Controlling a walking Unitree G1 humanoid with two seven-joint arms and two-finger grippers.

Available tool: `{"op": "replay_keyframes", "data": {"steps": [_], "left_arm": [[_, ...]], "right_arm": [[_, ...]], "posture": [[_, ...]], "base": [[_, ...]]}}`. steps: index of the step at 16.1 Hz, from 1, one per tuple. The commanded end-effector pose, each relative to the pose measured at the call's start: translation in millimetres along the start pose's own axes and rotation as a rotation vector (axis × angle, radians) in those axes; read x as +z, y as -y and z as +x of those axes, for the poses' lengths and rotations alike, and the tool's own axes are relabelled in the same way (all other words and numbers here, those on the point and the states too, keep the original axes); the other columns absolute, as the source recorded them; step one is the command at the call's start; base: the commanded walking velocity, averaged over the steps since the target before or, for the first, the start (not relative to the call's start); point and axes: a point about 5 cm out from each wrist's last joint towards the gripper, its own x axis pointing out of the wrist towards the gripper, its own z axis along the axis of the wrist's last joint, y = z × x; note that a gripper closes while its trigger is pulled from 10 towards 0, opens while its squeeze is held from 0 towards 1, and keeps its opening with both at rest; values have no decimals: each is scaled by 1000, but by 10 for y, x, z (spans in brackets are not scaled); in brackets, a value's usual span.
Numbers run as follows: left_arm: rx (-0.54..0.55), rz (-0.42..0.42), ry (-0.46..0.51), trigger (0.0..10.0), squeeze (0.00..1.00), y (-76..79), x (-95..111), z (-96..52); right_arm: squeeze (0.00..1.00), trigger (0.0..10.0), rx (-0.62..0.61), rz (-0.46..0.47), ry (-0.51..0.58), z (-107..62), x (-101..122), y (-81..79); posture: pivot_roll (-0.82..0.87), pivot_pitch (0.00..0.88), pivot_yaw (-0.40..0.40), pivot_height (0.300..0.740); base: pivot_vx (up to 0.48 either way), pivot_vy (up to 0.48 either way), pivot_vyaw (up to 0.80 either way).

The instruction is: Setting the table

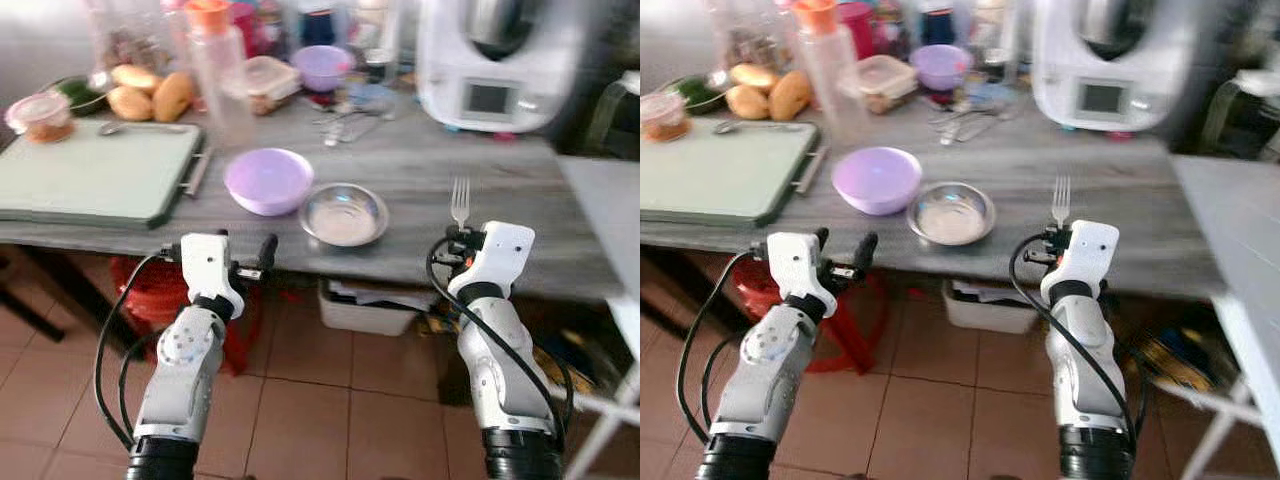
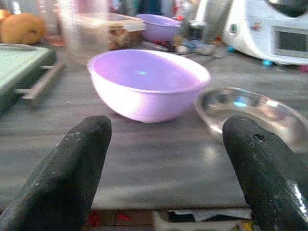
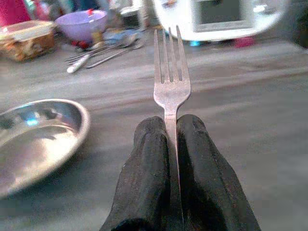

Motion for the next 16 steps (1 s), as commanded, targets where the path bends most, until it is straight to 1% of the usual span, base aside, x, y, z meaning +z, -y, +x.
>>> {"op": "replay_keyframes", "data": {"steps": [1, 3, 4, 5, 6, 7, 10, 11, 13, 14, 16], "left_arm": [[3, 2, 7, 10000, 0, -15, 27, -10], [14, 4, 5, 10000, 0, -32, 35, -42], [42, 5, 10, 10000, 0, -62, 62, -96], [43, 4, 18, 10000, 0, -65, 76, -114], [57, 26, 29, 10000, 0, -108, 126, -247], [68, 51, 34, 10000, 0, -137, 129, -305], [90, 57, 27, 10000, 0, -218, 120, -461], [67, 42, 23, 10000, 0, -196, 125, -479], [61, 30, 12, 10000, 0, -200, 118, -503], [12, 47, -26, 10000, 0, -197, 56, -582], [-23, 59, -58, 10000, 0, -196, 0, -643]], "right_arm": [[0, 10000, -8, -2, 14, -5, 23, 20], [0, 10000, -6, -8, 14, -21, 22, 24], [0, 10000, -5, -13, 14, -35, 19, 32], [0, 10000, -5, -14, 14, -39, 18, 34], [0, 10000, -4, -29, 12, -65, 3, 52], [0, 10000, -4, -28, 4, -70, -13, 56], [0, 10000, -1, -33, -5, -68, -37, 55], [0, 10000, -2, -33, -6, -65, -38, 61], [0, 10000, -7, -39, -2, -58, -32, 66], [0, 10000, -25, -50, -17, -64, -51, 100], [0, 10000, -31, -50, -39, -73, -84, 120]], "posture": [[-36, 0, 24, 740], [-37, 0, 25, 740], [-37, 0, 25, 740], [-37, 0, 25, 740], [-29, 0, 22, 740], [-26, 0, 22, 740], [-18, 0, 17, 740], [-16, 0, 15, 740], [-14, 0, 16, 740], [-15, 0, 16, 740], [-11, 0, 16, 740]], "base": [[480, 0, 0], [480, 0, 0], [0, 0, 0], [0, 0, 0], [0, 0, 0], [0, 0, 0], [0, 0, 0], [0, 0, 0], [0, 0, 0], [0, 0, 0], [0, 0, 0]]}}
